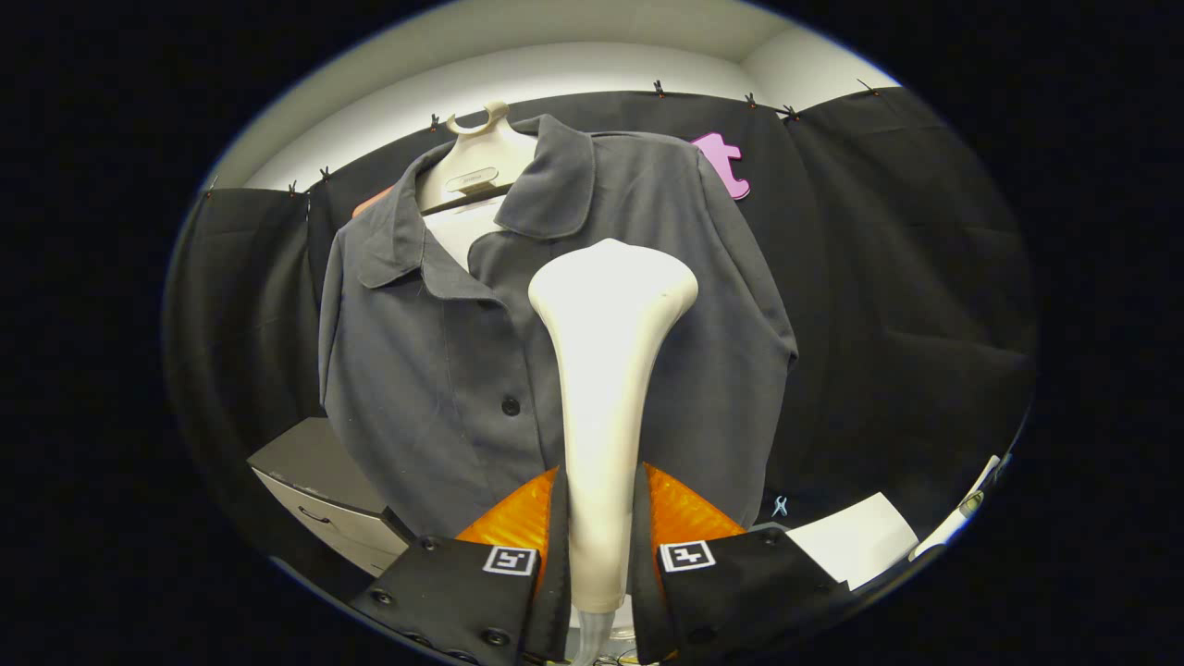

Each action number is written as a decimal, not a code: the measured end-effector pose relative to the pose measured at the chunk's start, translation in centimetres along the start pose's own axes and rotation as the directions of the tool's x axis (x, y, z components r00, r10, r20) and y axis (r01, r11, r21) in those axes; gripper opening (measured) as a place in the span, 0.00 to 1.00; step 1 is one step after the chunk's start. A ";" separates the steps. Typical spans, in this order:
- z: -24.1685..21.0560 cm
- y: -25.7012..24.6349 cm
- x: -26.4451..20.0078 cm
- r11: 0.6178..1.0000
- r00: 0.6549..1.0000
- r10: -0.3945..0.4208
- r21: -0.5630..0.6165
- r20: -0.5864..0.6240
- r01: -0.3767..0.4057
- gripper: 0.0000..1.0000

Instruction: Iron the clothes twice with a garment steamer, once on the left side and once on the right side.

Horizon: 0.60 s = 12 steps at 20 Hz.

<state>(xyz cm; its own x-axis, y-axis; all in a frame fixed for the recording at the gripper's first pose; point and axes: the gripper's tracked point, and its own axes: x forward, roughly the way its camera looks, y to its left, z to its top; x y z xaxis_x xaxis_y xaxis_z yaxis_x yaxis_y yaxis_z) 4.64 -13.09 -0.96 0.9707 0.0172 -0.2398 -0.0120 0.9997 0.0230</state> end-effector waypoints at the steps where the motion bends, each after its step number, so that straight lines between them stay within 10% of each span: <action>1: -0.4 -0.1 0.1 1.000 1.000 0.006 0.002 -0.006 -0.006 0.35; 12: -5.5 -1.8 0.1 0.999 0.996 0.018 0.035 -0.086 -0.015 0.35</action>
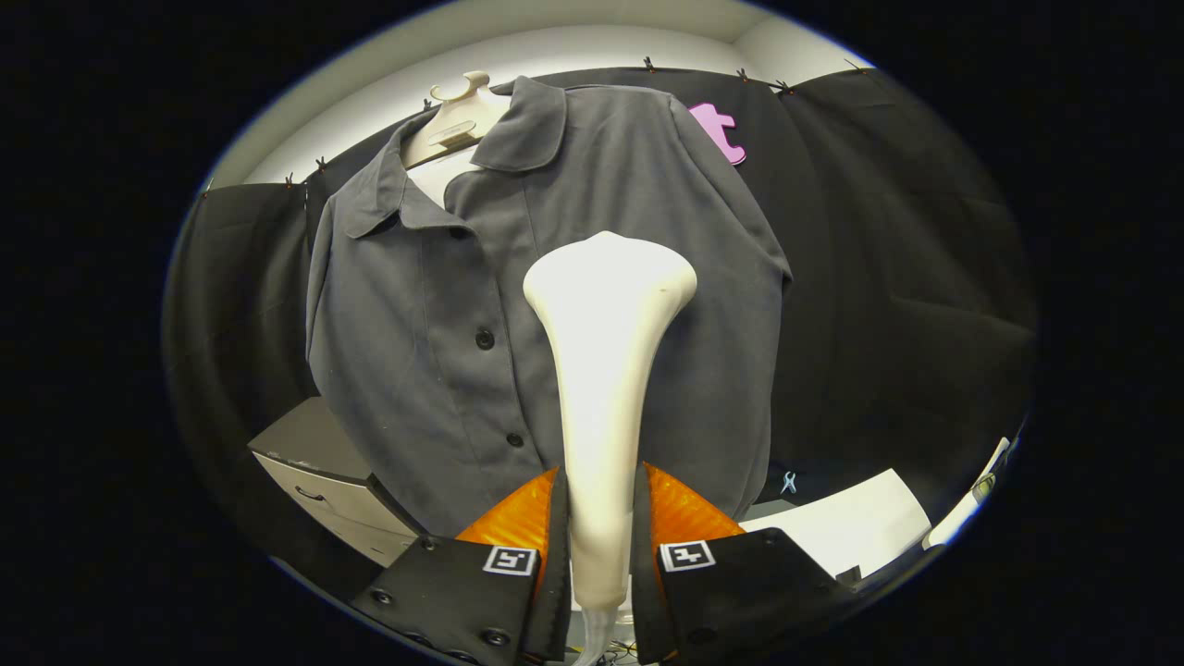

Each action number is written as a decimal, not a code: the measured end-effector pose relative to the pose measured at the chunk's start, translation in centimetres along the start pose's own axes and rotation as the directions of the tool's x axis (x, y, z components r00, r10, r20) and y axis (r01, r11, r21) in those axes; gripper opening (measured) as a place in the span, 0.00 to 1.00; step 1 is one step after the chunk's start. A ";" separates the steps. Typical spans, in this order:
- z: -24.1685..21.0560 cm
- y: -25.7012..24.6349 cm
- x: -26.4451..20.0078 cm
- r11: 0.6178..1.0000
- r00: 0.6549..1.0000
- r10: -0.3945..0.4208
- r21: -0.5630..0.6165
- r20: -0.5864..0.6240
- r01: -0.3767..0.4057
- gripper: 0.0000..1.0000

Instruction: Iron the clothes twice with a garment steamer, once on the left side and once on the right side.

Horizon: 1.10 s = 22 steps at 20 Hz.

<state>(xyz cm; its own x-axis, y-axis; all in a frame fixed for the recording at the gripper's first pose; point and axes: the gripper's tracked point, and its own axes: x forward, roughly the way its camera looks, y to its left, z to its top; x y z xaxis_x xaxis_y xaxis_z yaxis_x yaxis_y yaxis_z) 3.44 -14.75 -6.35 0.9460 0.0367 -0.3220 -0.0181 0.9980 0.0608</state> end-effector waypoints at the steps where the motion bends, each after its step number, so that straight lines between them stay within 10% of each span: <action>1: -0.4 -0.1 0.1 1.000 1.000 0.000 0.005 -0.006 0.000 0.35; 22: -11.6 -3.5 0.8 0.997 0.979 -0.047 0.050 -0.201 0.059 0.35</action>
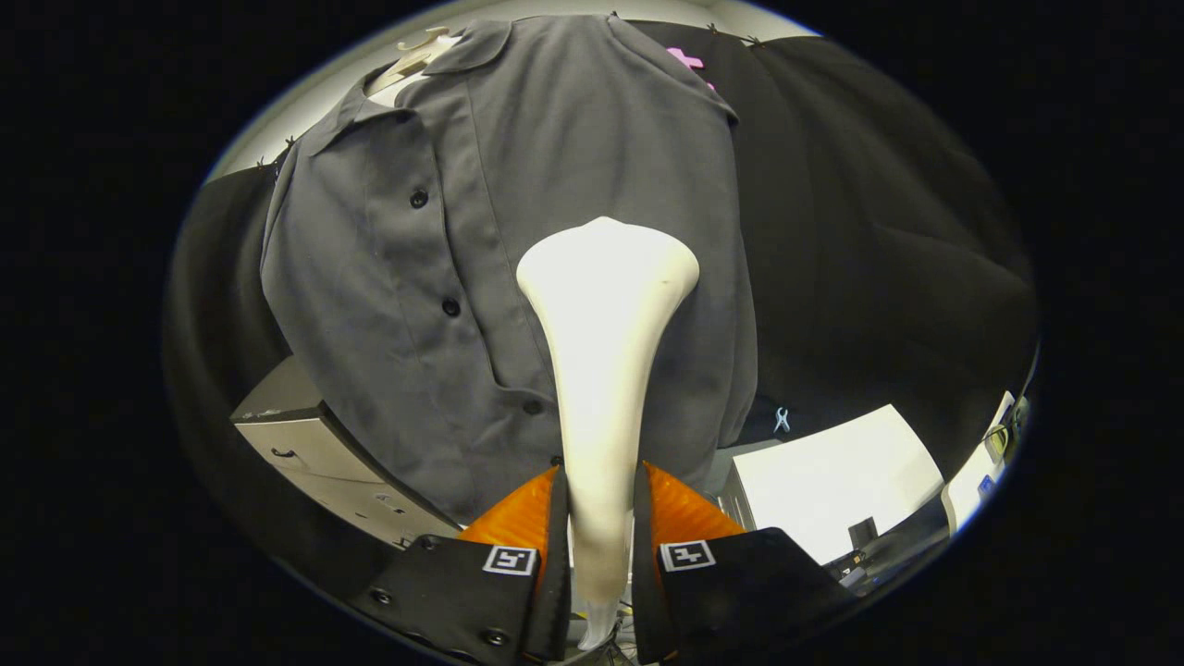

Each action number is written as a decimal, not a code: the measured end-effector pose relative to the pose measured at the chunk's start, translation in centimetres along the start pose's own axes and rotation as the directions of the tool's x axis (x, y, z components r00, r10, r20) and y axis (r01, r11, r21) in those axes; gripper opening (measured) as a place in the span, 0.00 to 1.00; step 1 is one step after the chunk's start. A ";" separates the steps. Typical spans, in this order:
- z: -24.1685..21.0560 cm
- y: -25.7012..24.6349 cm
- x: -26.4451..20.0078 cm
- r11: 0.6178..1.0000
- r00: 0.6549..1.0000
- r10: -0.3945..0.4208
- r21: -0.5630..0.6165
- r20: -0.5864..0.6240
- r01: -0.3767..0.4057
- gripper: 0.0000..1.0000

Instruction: Iron the clothes twice with a garment steamer, once on the left side and once on the right side.

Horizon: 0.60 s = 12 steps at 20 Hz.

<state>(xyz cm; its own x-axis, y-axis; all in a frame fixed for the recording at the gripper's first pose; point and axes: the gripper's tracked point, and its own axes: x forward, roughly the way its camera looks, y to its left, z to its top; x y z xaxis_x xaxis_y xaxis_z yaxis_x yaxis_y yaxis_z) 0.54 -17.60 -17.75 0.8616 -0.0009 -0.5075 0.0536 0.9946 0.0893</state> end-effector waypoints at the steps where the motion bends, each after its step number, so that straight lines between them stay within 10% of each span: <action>1: -0.5 -0.2 0.1 1.000 1.000 -0.001 0.001 -0.010 0.001 0.35; 12: -5.1 -1.8 1.5 0.999 0.994 -0.008 0.030 -0.109 0.011 0.35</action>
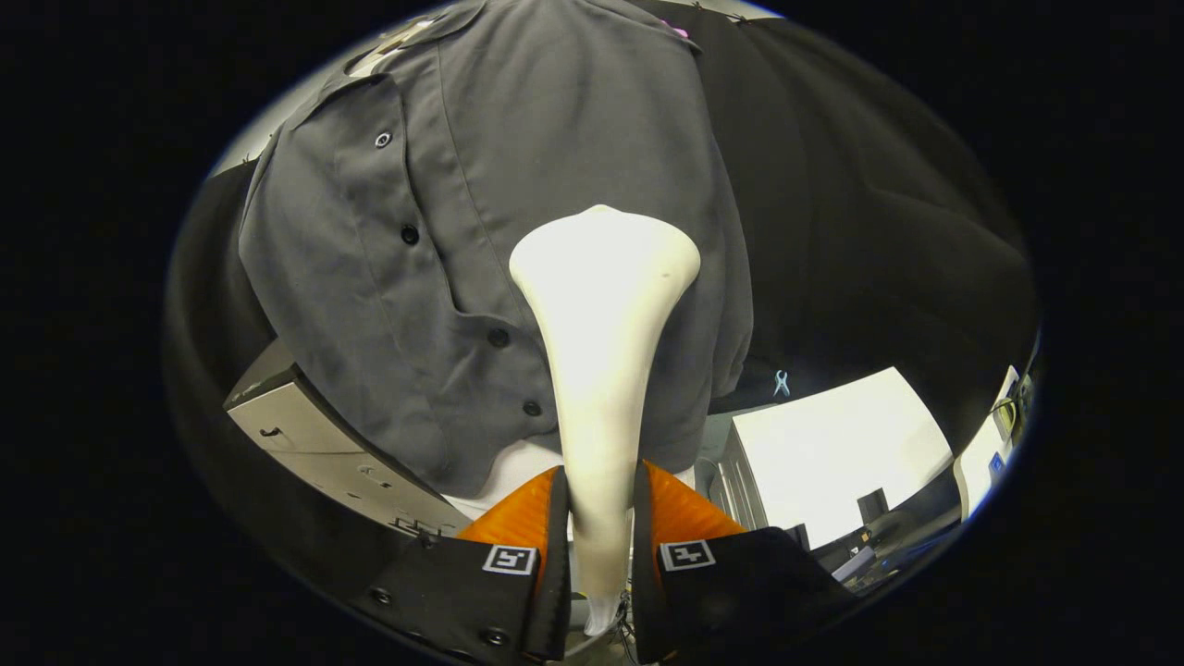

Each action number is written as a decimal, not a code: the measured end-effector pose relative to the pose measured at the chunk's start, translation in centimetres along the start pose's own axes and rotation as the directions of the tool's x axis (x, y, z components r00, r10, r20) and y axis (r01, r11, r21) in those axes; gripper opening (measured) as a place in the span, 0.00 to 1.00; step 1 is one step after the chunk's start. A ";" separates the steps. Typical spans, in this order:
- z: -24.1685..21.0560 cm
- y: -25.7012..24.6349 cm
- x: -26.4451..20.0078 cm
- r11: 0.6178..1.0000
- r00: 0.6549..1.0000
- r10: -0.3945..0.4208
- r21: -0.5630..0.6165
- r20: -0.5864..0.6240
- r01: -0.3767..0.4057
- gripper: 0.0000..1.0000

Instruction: Iron the clothes twice with a garment steamer, once on the left side and once on the right side.

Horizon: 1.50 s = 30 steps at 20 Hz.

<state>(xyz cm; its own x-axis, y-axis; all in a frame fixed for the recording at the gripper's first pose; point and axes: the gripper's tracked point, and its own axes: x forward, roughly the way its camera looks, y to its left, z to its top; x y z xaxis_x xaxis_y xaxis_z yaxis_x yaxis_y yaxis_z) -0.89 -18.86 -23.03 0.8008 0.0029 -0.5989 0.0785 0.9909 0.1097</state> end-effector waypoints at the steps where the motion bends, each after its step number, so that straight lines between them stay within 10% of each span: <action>1: -0.5 -0.2 0.0 1.000 1.000 0.001 -0.001 -0.008 -0.001 0.35; 30: -6.0 0.7 -4.5 0.982 0.989 -0.144 0.116 -0.023 0.146 0.35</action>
<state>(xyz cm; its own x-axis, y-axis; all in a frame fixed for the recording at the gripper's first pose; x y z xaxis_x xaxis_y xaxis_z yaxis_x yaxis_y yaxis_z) -7.96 -17.33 -24.99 0.7671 -0.1369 -0.6268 0.2628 0.9583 0.1124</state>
